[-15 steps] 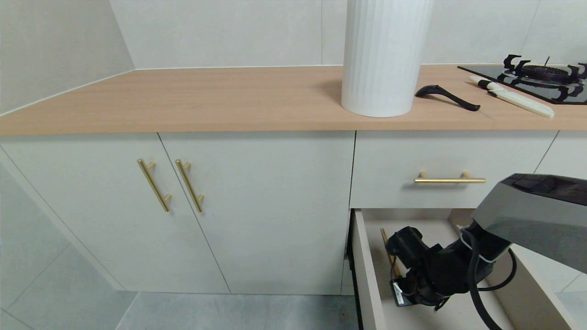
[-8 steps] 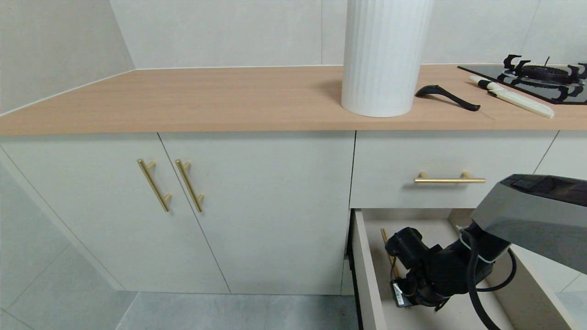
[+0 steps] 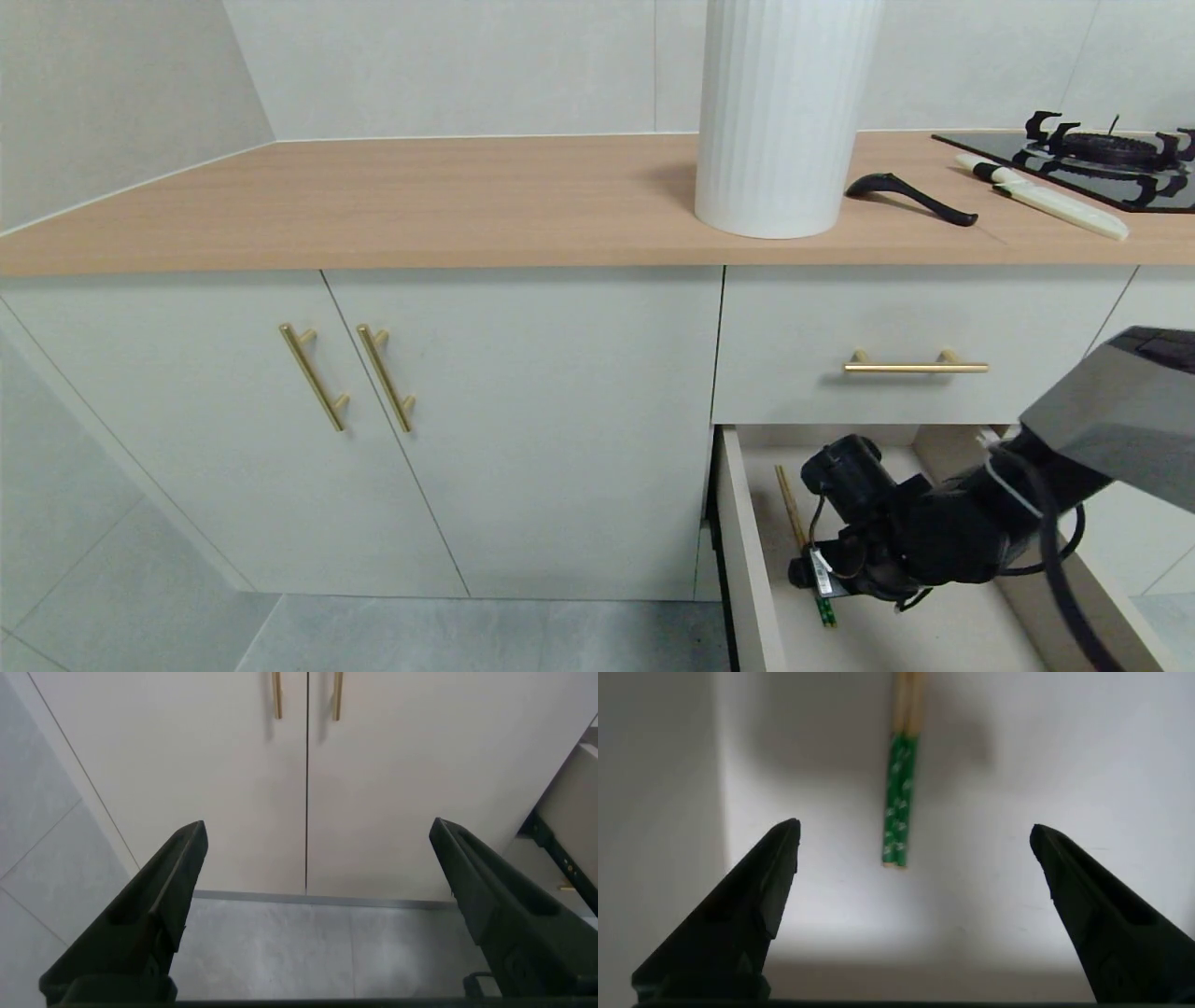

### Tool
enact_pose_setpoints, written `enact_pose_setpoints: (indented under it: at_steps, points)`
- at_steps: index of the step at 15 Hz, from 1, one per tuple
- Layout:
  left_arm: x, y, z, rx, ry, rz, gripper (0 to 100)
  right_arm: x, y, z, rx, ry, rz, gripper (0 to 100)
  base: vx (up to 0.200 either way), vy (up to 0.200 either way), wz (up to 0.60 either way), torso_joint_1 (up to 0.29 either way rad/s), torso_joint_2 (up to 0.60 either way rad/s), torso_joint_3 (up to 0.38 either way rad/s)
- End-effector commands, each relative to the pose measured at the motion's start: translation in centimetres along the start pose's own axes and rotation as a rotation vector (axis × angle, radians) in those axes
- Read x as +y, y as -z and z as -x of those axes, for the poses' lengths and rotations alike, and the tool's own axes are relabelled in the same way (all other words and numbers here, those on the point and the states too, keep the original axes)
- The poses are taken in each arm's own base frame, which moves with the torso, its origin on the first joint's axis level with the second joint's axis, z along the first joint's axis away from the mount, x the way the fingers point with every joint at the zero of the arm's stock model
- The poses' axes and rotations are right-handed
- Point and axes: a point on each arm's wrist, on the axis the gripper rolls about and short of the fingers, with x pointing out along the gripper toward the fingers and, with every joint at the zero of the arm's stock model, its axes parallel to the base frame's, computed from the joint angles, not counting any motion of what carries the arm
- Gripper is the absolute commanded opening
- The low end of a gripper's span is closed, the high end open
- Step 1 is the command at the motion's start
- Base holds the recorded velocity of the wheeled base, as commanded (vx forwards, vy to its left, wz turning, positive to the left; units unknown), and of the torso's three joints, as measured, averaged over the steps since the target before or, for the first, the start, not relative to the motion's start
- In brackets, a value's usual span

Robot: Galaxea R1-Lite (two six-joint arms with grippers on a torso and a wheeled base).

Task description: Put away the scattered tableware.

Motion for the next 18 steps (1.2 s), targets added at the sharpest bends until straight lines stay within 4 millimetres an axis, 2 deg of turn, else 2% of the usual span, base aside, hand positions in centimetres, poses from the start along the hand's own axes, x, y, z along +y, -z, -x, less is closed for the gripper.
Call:
enact_pose_setpoints:
  at_steps: [1,6,9,13,16,18]
  points:
    - [0.0,0.0,0.0,0.000,-0.001,0.000,100,-2.1,-1.7,6.2,-0.163,-0.039,-0.055,100,0.000,0.000,0.00,0.000,0.00,0.000]
    - [0.0,0.0,0.0,0.000,-0.001,0.000,100,-4.2,-3.0,13.7,-0.403,-0.034,-0.083,100,0.000,0.000,0.00,0.000,0.00,0.000]
    - [0.0,0.0,0.0,0.000,-0.001,0.000,100,-5.5,-2.9,16.7,-0.493,-0.041,-0.082,100,0.000,0.000,0.00,0.000,0.00,0.000]
    - [0.0,0.0,0.0,0.000,-0.001,0.000,100,-6.7,-2.9,19.0,-0.568,-0.029,-0.080,100,0.000,0.000,0.00,0.000,0.00,0.000]
    - [0.0,0.0,0.0,0.000,-0.001,0.000,100,-8.1,-3.2,19.5,-0.590,0.013,-0.095,100,0.000,0.000,0.00,0.000,0.00,0.000]
    - [0.0,0.0,0.0,0.000,-0.001,0.000,100,-8.2,-3.2,19.7,-0.598,0.014,-0.097,100,0.000,0.000,0.00,0.021,-0.08,-0.065]
